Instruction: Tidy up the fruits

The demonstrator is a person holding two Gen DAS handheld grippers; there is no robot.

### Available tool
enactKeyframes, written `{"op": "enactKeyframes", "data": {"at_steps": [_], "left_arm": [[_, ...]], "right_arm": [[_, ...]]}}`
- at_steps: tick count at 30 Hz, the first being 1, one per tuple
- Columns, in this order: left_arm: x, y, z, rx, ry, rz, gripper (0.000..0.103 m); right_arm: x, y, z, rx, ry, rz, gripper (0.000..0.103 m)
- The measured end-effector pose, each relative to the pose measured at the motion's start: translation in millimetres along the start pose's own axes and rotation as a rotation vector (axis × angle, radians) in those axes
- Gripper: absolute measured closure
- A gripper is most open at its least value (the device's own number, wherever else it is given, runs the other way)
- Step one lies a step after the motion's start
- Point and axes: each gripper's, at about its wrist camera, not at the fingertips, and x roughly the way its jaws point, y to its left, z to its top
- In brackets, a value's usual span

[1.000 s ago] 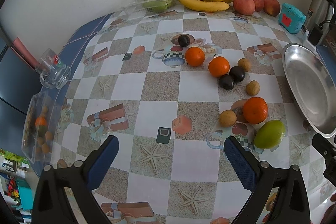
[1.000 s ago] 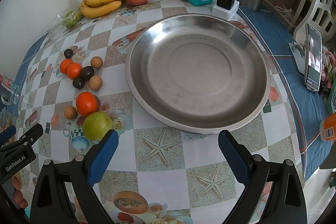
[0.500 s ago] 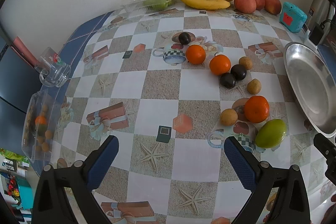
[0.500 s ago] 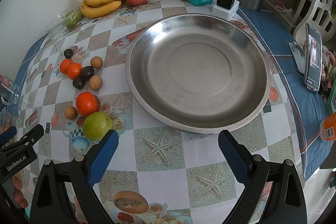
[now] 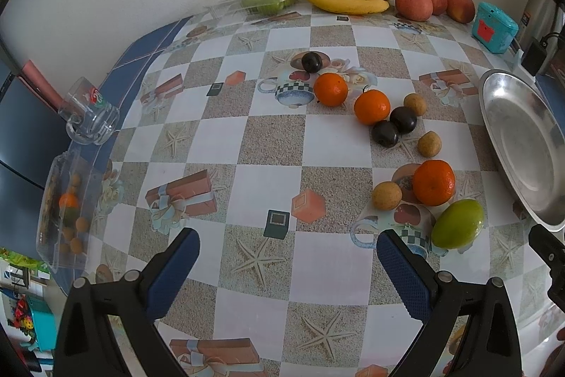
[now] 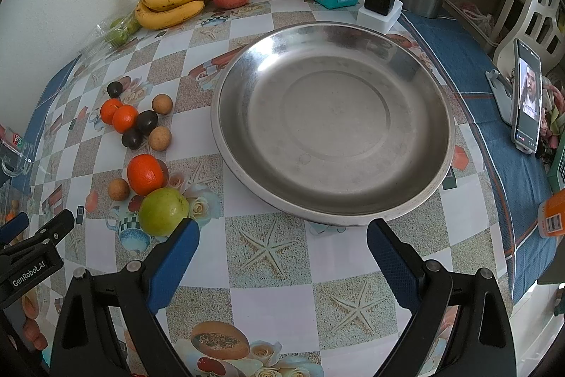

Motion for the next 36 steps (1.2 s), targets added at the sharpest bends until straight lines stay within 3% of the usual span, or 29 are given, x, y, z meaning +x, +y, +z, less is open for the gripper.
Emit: {"op": "enactKeyframes", "data": {"at_steps": [28,36], "left_arm": [[0.0,0.5,0.2,-0.003,0.0,0.003,0.001],[3.1,6.2,4.0,-0.024,0.001,0.009,0.001]], "right_arm": [[0.7,0.4,0.0,-0.003,0.004,-0.001,0.007],[-2.6,15.0,3.5,-0.064,-0.033,0.031,0.007]]}}
